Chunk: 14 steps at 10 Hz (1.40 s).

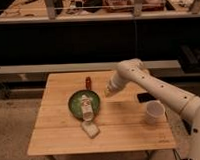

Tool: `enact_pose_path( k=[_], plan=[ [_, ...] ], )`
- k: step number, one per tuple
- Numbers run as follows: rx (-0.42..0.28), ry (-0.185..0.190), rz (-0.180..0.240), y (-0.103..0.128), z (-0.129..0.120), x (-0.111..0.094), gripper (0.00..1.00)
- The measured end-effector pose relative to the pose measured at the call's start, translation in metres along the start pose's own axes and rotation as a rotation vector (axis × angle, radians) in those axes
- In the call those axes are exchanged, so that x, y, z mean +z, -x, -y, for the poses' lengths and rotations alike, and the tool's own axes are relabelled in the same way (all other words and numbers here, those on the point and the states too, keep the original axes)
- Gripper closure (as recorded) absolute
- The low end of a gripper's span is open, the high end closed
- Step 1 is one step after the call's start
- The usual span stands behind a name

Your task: Push the ceramic bowl across the table

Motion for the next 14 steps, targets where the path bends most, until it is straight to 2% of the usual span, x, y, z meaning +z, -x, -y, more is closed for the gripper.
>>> enact_pose_path(
  k=[2, 6, 8, 14],
  plan=[
    [-0.031, 0.035, 0.0, 0.0, 0.016, 0.02, 1.0],
    [-0.032, 0.115, -0.003, -0.003, 0.007, 0.043, 1.0],
    [-0.018, 0.129, -0.005, -0.005, 0.003, 0.047, 1.0],
    [0.02, 0.13, 0.054, 0.004, -0.006, 0.074, 1.0]
  ],
)
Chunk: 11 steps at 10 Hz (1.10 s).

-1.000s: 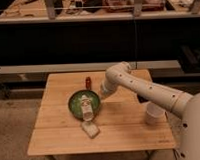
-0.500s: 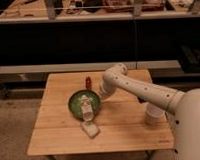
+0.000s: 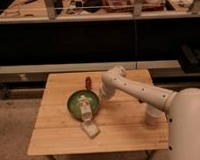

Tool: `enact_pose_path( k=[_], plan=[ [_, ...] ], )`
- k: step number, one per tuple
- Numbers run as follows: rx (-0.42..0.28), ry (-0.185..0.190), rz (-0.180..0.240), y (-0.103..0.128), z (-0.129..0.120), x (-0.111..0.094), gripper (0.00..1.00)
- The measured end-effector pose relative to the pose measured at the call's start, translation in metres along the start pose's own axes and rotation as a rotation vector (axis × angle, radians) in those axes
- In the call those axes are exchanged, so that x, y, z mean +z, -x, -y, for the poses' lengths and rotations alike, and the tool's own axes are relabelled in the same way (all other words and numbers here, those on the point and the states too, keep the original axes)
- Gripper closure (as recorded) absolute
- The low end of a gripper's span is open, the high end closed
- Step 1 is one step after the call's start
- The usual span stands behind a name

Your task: Push the ceramic bowl across the table

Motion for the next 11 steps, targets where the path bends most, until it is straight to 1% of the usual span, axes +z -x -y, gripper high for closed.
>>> enact_pose_path(
  k=[3, 5, 8, 11],
  plan=[
    [-0.002, 0.0, 0.008, -0.007, 0.001, 0.01, 1.0],
    [-0.01, -0.013, 0.009, -0.014, 0.005, 0.014, 1.0],
    [-0.033, -0.047, 0.007, -0.025, 0.015, 0.013, 1.0],
    [-0.057, -0.084, 0.009, -0.028, 0.028, 0.011, 1.0]
  ],
)
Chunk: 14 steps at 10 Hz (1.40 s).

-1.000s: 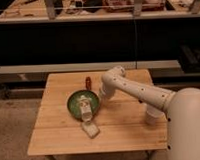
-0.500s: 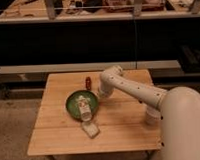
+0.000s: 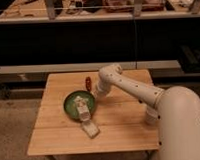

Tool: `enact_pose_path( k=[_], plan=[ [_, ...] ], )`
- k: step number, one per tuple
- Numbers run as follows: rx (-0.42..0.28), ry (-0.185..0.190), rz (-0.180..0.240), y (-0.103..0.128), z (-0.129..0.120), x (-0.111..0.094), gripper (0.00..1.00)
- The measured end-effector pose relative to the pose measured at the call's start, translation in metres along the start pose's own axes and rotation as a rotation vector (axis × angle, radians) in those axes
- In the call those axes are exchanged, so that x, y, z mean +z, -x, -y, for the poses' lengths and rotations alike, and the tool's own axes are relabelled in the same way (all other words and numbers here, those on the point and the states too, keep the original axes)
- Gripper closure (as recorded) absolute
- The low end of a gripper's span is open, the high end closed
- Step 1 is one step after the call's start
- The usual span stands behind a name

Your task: Push the ceramic bowl across the table

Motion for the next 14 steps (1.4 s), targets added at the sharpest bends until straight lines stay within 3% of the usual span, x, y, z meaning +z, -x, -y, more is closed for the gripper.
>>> enact_pose_path(
  k=[5, 14],
  plan=[
    [-0.062, -0.061, 0.007, 0.0, 0.029, 0.003, 1.0],
    [-0.217, -0.215, 0.073, 0.02, 0.144, 0.028, 1.0]
  ],
)
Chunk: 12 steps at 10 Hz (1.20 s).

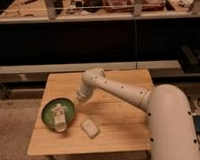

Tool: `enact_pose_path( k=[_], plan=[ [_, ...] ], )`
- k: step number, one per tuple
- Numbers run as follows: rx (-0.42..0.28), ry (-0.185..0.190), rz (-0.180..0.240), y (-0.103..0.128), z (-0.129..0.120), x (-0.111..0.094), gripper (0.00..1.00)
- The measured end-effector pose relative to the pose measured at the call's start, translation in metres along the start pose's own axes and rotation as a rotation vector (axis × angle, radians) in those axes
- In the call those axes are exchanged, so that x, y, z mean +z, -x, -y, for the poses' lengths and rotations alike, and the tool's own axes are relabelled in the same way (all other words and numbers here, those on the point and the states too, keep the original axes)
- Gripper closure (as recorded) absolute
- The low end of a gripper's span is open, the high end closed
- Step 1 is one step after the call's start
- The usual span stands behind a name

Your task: Push the ceramic bowl across the table

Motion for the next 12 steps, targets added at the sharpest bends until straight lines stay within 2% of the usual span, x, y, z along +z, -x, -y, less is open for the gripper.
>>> enact_pose_path(
  k=[3, 5, 12],
  plan=[
    [-0.035, -0.025, 0.024, 0.001, 0.024, 0.017, 1.0],
    [-0.075, -0.06, 0.046, -0.004, 0.055, 0.035, 1.0],
    [-0.145, -0.087, 0.069, 0.001, 0.082, 0.036, 1.0]
  ],
)
